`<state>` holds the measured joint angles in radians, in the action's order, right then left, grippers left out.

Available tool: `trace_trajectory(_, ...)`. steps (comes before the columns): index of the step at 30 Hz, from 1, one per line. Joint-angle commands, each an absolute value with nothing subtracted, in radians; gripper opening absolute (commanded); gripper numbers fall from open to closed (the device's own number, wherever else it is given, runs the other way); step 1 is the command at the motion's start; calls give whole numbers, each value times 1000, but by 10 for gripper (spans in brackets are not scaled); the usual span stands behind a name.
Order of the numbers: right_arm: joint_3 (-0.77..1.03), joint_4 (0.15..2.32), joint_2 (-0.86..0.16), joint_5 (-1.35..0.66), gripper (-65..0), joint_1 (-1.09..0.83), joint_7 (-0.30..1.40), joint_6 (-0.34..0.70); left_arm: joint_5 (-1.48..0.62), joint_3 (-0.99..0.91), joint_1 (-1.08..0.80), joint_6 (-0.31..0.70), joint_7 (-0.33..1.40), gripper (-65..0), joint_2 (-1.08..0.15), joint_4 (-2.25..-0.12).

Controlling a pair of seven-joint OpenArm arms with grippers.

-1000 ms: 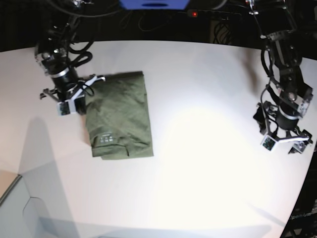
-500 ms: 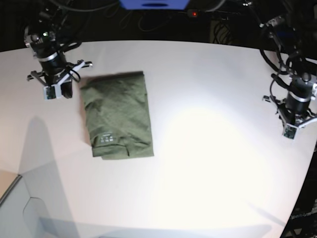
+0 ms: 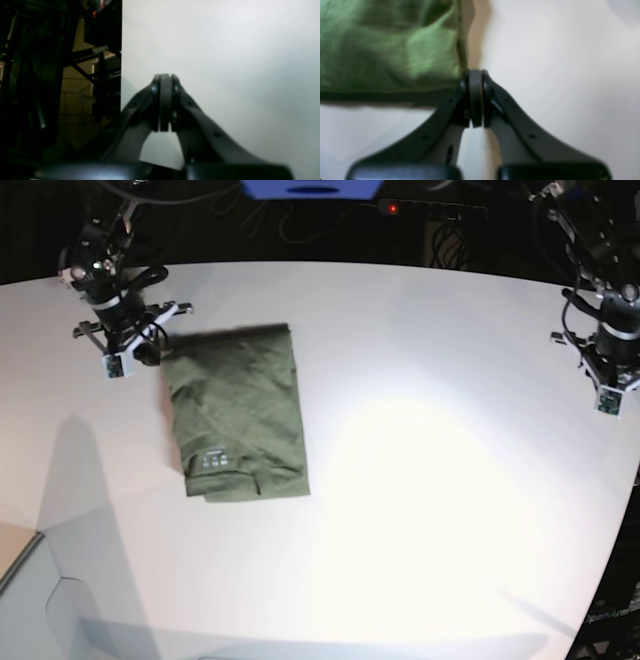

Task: Layout the t-shirt on the table in an organized manner, then fold the t-shirt properly

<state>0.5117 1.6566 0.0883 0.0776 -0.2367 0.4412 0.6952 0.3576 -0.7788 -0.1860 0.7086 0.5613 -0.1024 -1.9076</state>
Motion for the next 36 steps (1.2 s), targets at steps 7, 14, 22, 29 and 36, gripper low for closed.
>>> trace_trajectory(7, 452, 1681, 84, 61, -650, -263, 414, 698, 354, -794, -176, 698, 539, -650, -117, -1928)
trace_trajectory(14, 435, 1701, 84, 61, -650, -272, 414, 698, 354, -788, -174, 698, 539, -650, -117, -1928)
trace_trajectory(22, 610, 1816, 145, 61, -650, -312, 421, 698, 354, -785, -232, 698, 541, -650, -105, -1920)
trace_trajectory(29, 865, 1877, 157, 47, -650, -358, 417, 698, 354, -690, -433, 698, 536, -650, 48, -1910)
trace_trajectory(36, 1101, 1876, 157, -24, -650, -400, 415, 698, 354, -581, -578, 698, 532, -650, 127, -1840)
